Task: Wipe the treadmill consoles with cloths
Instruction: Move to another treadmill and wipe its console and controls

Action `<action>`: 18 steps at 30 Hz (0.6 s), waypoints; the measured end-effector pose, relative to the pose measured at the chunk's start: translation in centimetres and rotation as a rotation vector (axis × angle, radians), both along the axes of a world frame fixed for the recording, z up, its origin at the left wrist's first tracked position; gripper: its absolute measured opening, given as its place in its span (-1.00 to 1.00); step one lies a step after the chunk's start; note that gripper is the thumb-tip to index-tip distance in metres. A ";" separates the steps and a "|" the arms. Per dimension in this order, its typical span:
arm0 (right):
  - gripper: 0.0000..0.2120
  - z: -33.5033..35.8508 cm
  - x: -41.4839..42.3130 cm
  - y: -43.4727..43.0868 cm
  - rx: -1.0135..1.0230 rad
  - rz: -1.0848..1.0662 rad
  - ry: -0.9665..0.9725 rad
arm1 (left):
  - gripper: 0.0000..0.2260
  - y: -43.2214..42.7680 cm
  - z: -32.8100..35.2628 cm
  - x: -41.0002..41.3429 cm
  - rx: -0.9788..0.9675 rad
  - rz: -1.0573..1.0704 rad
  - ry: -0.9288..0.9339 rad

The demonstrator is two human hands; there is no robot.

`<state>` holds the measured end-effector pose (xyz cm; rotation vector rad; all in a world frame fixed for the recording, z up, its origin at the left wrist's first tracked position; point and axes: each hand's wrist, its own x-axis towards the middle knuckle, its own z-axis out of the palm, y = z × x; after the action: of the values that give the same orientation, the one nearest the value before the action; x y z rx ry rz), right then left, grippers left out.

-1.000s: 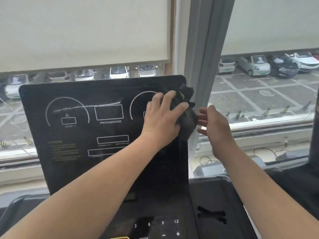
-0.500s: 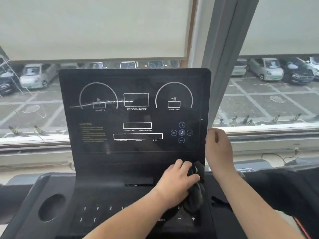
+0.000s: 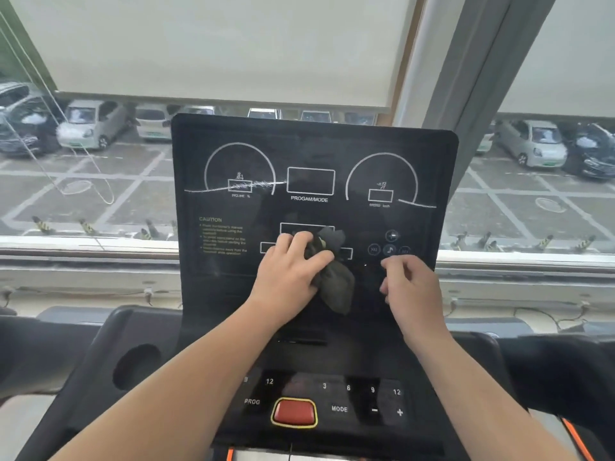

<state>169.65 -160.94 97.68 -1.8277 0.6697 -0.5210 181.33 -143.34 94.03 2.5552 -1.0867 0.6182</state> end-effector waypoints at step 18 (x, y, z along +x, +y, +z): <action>-0.80 -4.4 2.9 13.7 0.100 0.301 0.206 | -0.51 20.4 -4.2 3.1 -0.013 0.382 0.295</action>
<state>172.52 -147.21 93.31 -1.8601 0.5328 -0.0991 184.47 -122.93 89.83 2.7498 -0.5015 0.3117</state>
